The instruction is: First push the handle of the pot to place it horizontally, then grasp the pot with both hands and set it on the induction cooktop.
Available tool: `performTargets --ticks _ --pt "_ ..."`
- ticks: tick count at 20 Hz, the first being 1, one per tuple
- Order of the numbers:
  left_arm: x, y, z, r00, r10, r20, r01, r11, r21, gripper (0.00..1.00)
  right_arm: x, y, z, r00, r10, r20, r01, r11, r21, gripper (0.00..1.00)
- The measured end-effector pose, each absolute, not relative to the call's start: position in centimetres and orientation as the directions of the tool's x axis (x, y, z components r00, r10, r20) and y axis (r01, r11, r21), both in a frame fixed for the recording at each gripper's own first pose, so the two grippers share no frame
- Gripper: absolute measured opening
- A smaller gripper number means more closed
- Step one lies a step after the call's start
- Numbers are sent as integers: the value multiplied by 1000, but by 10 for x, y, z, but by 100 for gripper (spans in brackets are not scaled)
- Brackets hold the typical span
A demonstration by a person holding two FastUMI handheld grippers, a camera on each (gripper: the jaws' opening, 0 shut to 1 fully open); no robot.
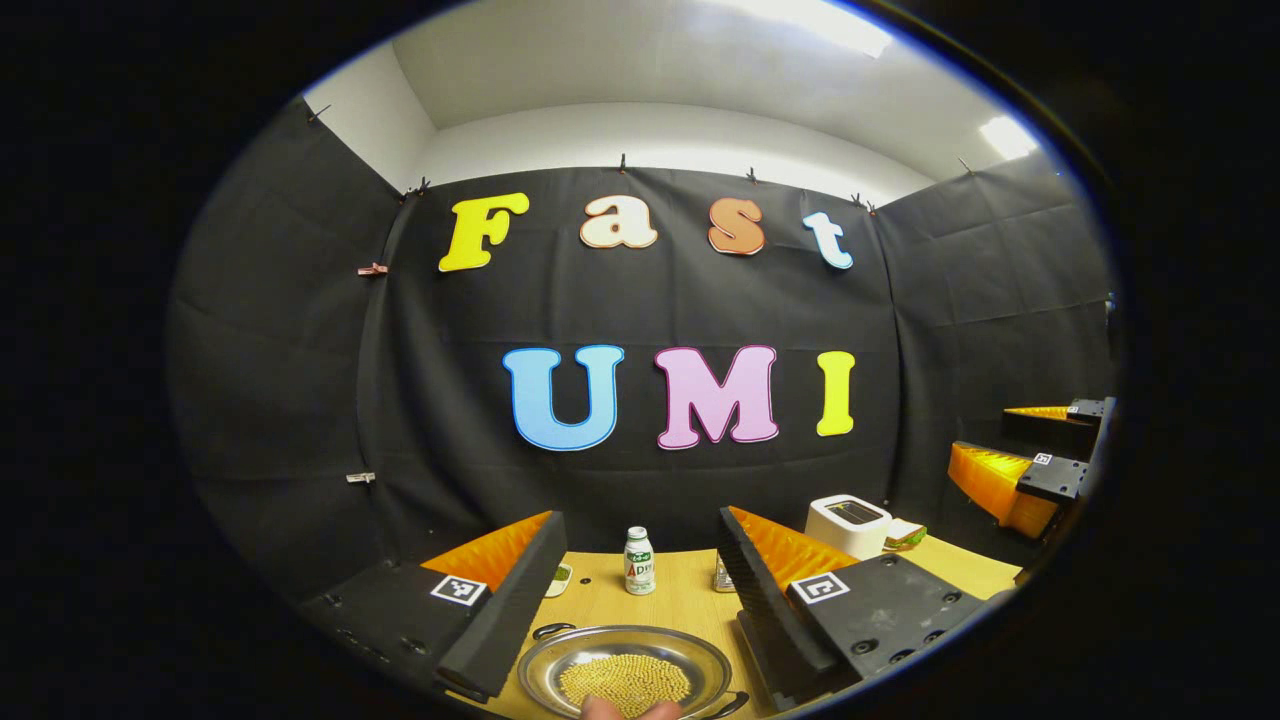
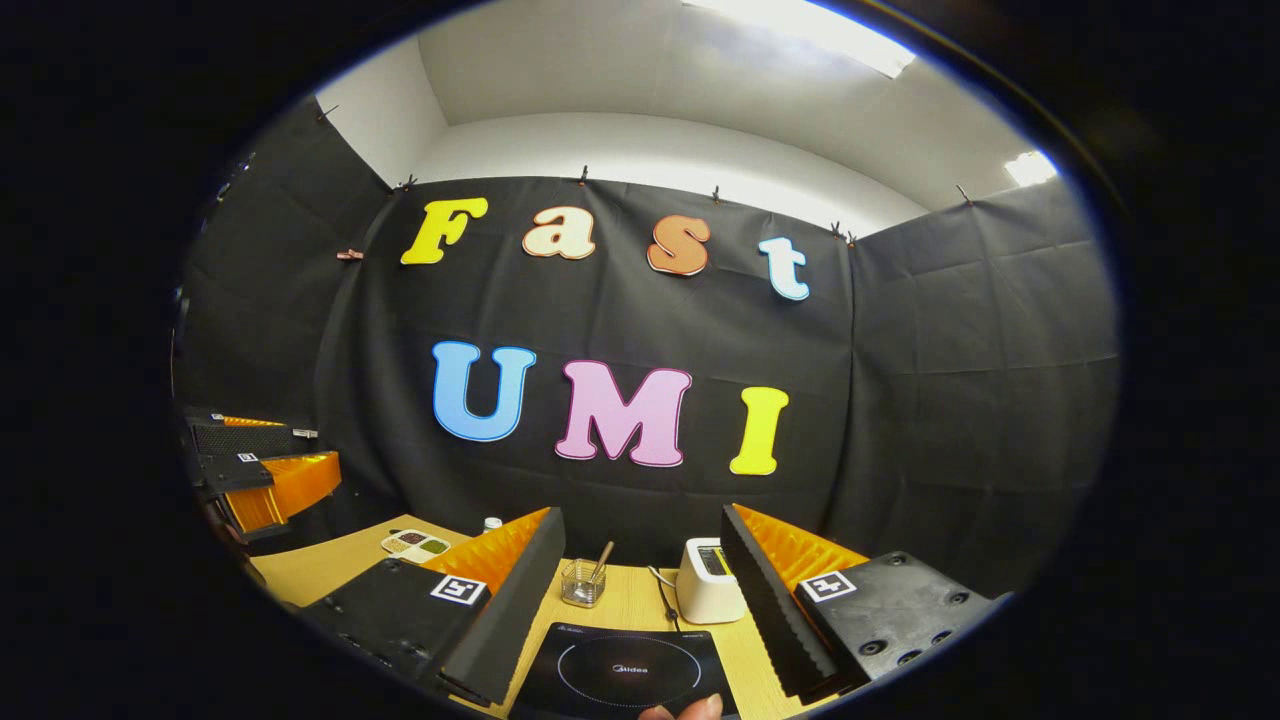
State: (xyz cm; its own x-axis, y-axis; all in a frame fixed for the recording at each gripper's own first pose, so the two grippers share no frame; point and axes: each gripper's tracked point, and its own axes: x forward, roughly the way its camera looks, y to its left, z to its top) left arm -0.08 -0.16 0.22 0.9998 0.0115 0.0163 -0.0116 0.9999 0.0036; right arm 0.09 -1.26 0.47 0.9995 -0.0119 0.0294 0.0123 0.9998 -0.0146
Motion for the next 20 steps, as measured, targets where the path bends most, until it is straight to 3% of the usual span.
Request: performTargets --ticks 5,10,11,16,20 --pt "-5 -9 2 999 -34 7 34 999 10 95 0 -17 2 999 -23 26 23 1000 -8 98" --pt "-11 -28 -11 988 -152 -41 154 987 42 10 -3 -18 -3 999 -29 15 30 1000 -11 98" --pt "-13 -28 -24 983 -168 -79 171 985 36 5 -3 -19 -4 999 -31 14 31 999 -13 98" --pt "-25 -30 -105 899 -249 -360 232 968 -90 5 -8 -30 -8 998 -54 10 55 998 -33 98" --pt "-50 -38 -173 754 -319 -575 293 946 -141 5 -11 -37 -18 998 -66 -16 65 997 -34 98"
